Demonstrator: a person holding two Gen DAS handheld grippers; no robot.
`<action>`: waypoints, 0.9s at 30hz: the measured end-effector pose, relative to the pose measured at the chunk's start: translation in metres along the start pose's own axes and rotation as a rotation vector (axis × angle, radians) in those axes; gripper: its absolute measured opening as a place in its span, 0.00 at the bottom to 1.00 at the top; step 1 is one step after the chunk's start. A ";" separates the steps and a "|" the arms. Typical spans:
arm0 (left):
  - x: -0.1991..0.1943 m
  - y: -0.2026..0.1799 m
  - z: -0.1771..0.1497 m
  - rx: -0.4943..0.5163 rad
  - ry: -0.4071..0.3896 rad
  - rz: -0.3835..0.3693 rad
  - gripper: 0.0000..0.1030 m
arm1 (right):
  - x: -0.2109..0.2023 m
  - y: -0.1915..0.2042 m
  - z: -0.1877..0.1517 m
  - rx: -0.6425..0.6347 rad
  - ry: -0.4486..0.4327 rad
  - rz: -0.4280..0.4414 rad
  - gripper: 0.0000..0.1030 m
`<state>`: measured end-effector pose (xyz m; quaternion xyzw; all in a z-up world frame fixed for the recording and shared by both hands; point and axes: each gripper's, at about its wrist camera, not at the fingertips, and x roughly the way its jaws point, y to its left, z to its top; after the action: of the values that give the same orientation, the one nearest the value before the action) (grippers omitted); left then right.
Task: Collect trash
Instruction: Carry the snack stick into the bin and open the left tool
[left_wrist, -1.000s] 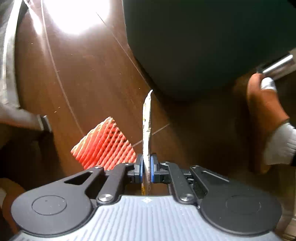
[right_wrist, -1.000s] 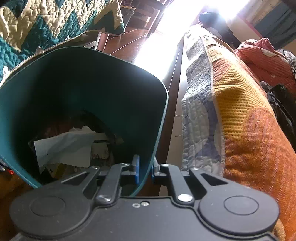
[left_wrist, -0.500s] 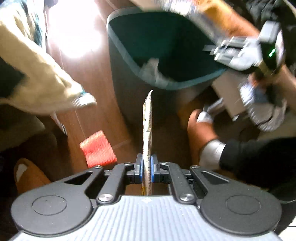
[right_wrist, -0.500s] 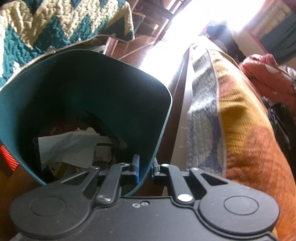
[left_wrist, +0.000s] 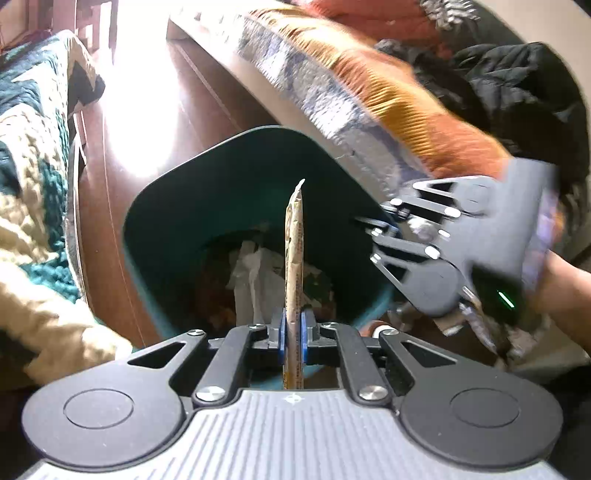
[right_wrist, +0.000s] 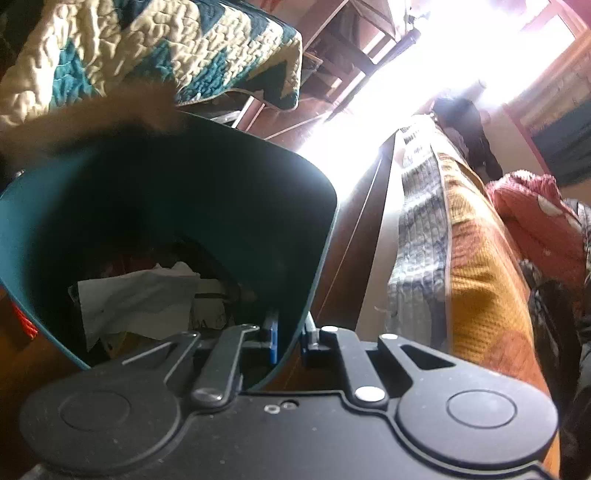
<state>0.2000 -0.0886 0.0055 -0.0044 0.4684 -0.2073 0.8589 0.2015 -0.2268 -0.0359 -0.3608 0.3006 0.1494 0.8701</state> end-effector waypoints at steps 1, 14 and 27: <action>0.007 0.000 0.005 -0.006 0.004 0.008 0.07 | -0.001 0.001 0.001 -0.004 -0.005 0.002 0.09; 0.099 0.012 0.030 -0.086 0.118 0.072 0.07 | -0.008 0.011 0.007 -0.053 -0.043 0.007 0.08; 0.100 0.010 0.029 -0.086 0.114 0.100 0.27 | -0.007 0.009 0.005 -0.038 -0.041 0.010 0.08</action>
<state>0.2741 -0.1211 -0.0605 -0.0061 0.5246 -0.1439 0.8391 0.1938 -0.2175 -0.0335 -0.3728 0.2817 0.1666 0.8683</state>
